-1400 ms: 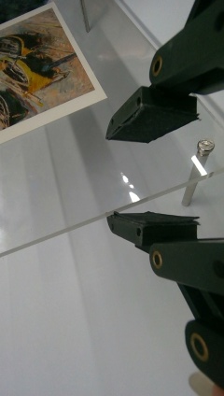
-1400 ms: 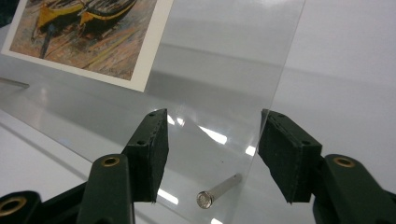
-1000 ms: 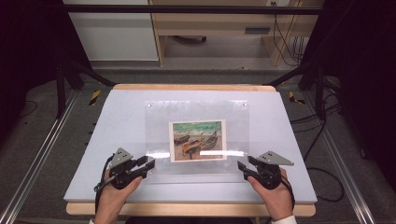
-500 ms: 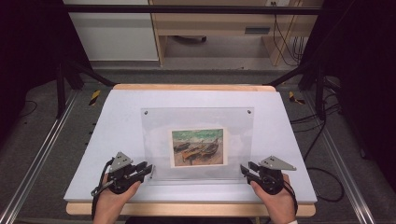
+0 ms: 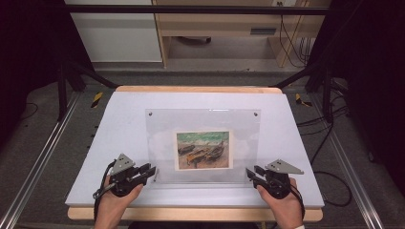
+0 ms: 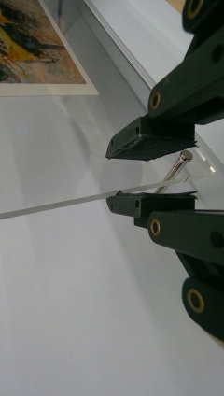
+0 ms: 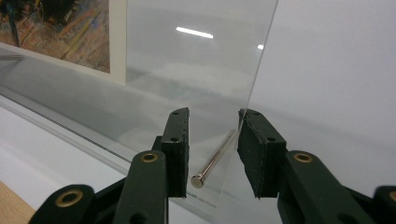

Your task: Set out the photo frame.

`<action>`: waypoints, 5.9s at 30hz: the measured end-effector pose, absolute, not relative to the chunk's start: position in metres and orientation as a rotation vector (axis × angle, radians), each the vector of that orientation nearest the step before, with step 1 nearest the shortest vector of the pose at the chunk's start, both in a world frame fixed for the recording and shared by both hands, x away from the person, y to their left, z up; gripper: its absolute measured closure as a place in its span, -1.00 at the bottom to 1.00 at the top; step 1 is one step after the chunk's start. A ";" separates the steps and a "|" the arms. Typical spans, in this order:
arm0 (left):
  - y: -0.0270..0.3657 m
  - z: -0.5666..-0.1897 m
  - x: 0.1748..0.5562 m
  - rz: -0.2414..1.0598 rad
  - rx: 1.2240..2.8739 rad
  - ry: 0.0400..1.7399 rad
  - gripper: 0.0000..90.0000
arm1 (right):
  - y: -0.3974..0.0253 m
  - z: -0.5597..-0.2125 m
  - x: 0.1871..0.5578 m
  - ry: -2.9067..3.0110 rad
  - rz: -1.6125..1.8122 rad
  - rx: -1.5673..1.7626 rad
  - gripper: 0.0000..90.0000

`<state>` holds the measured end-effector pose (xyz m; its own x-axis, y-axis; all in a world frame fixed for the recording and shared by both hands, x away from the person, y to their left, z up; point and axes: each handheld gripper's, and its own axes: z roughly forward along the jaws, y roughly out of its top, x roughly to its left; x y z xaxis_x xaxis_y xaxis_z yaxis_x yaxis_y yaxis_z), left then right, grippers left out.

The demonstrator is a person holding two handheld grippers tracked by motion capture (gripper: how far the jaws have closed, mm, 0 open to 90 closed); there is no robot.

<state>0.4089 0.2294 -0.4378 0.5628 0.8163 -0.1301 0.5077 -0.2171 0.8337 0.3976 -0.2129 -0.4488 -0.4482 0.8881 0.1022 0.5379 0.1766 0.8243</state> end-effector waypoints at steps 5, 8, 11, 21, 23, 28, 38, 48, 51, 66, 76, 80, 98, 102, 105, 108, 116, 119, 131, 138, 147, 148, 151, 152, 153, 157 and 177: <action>0.230 -0.438 0.409 0.424 1.892 1.077 0.58 | -0.212 -0.449 0.397 2.061 1.171 1.341 0.44; 0.230 -0.438 0.408 0.427 1.909 1.070 0.59 | -0.212 -0.449 0.395 2.068 1.162 1.333 0.45; 0.229 -0.438 0.406 0.427 1.921 1.069 0.60 | -0.212 -0.450 0.393 2.072 1.157 1.333 0.45; 0.230 -0.438 0.400 0.406 1.952 1.071 0.61 | -0.212 -0.452 0.387 2.093 1.140 1.335 0.47; 0.229 -0.439 0.399 0.406 1.954 1.073 0.61 | -0.212 -0.452 0.386 2.092 1.140 1.347 0.47; 0.230 -0.439 0.399 0.403 1.958 1.072 0.62 | -0.212 -0.453 0.386 2.093 1.137 1.340 0.47; 0.230 -0.439 0.398 0.399 1.962 1.071 0.62 | -0.212 -0.453 0.386 2.094 1.135 1.334 0.46; 0.230 -0.439 0.398 0.399 1.970 1.069 0.62 | -0.212 -0.453 0.385 2.098 1.131 1.338 0.46; 0.230 -0.439 0.397 0.399 1.975 1.068 0.62 | -0.211 -0.453 0.385 2.102 1.130 1.340 0.46; 0.230 -0.440 0.395 0.393 2.003 1.060 0.63 | -0.211 -0.454 0.382 2.113 1.119 1.339 0.46; 0.230 -0.440 0.394 0.391 2.008 1.060 0.63 | -0.211 -0.455 0.381 2.118 1.111 1.338 0.46; 0.229 -0.440 0.394 0.393 2.010 1.059 0.62 | -0.210 -0.455 0.381 2.120 1.112 1.341 0.46; 0.231 -0.440 0.395 0.378 2.019 1.054 0.62 | -0.212 -0.455 0.382 2.126 1.129 1.334 0.44; 0.231 -0.440 0.395 0.378 2.022 1.052 0.62 | -0.212 -0.455 0.382 2.125 1.135 1.336 0.44; 0.231 -0.440 0.395 0.375 2.023 1.050 0.63 | -0.213 -0.455 0.382 2.124 1.138 1.332 0.44; 0.231 -0.440 0.395 0.373 2.023 1.048 0.63 | -0.213 -0.455 0.382 2.125 1.141 1.337 0.43; 0.237 -0.438 0.398 0.347 1.998 1.024 0.23 | -0.214 -0.453 0.383 2.108 1.150 1.330 0.04; 0.241 -0.437 0.399 0.329 1.988 0.999 -0.04 | -0.217 -0.453 0.383 2.105 1.128 1.335 -0.30; 0.265 -0.434 0.403 0.416 1.967 1.041 -0.57 | -0.246 -0.450 0.373 2.015 1.067 1.357 -0.65; 0.274 -0.436 0.407 0.472 1.965 1.049 -0.72 | -0.260 -0.450 0.375 1.947 1.060 1.417 -0.70; 0.283 -0.447 0.427 0.506 1.967 1.113 -0.77 | -0.270 -0.451 0.398 1.909 1.049 1.483 -0.75; 0.283 -0.447 0.430 0.514 1.968 1.118 -0.77 | -0.271 -0.451 0.402 1.907 1.041 1.480 -0.76; 0.282 -0.448 0.442 0.536 1.961 1.137 -0.77 | -0.273 -0.452 0.414 1.911 1.013 1.478 -0.78; 0.283 -0.448 0.445 0.536 1.958 1.143 -0.77 | -0.273 -0.452 0.418 1.914 1.010 1.486 -0.78; 0.283 -0.448 0.450 0.543 1.957 1.144 -0.77 | -0.274 -0.452 0.421 1.913 1.005 1.485 -0.78; 0.285 -0.448 0.465 0.556 1.961 1.149 -0.77 | -0.274 -0.456 0.436 1.916 0.989 1.499 -0.80; 0.305 -0.461 0.469 0.766 1.920 1.177 -0.82 | -0.281 -0.473 0.435 1.772 0.838 1.392 -0.70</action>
<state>0.4692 0.3048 -0.4613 0.3998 0.9105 0.1059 0.4657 -0.3012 0.8321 0.4346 -0.2809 -0.4730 -0.1565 0.9771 -0.1445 0.5083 0.2051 0.8364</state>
